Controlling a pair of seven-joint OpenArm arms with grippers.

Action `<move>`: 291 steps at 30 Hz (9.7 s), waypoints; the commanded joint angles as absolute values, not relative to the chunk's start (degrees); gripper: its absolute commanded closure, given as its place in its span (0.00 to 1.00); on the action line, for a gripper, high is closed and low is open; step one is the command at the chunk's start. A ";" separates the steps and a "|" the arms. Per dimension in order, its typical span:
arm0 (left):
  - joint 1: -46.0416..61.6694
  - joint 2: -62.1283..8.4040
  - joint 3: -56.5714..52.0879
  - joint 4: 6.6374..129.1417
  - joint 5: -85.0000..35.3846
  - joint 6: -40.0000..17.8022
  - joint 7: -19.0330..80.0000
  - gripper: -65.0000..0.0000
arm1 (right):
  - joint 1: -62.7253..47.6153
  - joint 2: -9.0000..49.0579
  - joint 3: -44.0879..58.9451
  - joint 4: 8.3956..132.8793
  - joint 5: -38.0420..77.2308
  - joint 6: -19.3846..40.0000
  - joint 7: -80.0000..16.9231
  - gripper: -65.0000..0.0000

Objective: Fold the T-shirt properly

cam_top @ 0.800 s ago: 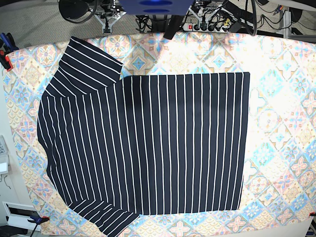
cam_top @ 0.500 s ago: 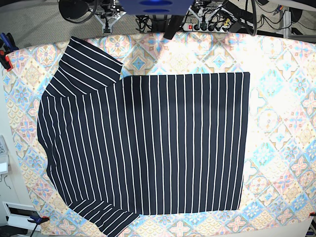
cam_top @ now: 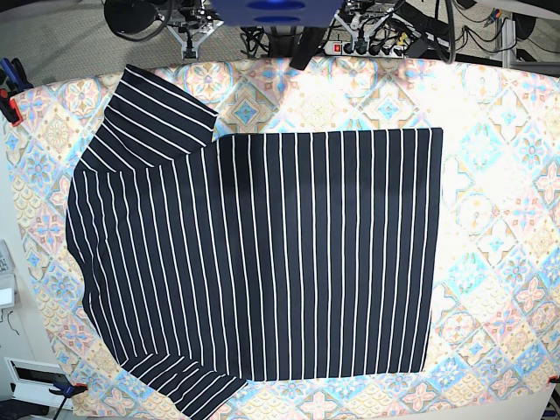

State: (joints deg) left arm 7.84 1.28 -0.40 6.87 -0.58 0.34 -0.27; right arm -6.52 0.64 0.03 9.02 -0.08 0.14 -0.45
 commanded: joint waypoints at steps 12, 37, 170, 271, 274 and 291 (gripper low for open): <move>9.80 1.19 -0.31 8.66 0.13 0.31 -0.57 1.00 | -8.04 0.84 -0.13 9.19 -0.40 0.13 -0.04 0.99; 30.81 -1.98 -0.04 37.05 0.22 0.31 -0.48 1.00 | -28.79 6.99 0.04 32.48 -0.40 0.13 0.40 1.00; 25.63 -3.56 -22.20 78.73 -65.27 0.22 30.73 0.63 | -50.95 9.80 12.44 106.42 -0.31 -0.04 -18.68 1.00; 28.18 -8.31 -17.45 82.15 -65.27 0.13 30.90 1.00 | -38.02 10.07 10.77 97.36 20.88 0.31 -31.25 1.00; 29.93 -9.27 -17.45 82.15 -65.27 0.04 30.90 1.00 | -41.01 9.89 13.76 100.62 20.88 0.31 -31.25 1.00; 38.81 -10.51 -17.98 82.77 -65.36 -6.37 30.90 1.00 | -51.21 10.07 16.48 109.05 20.79 0.31 -29.58 1.00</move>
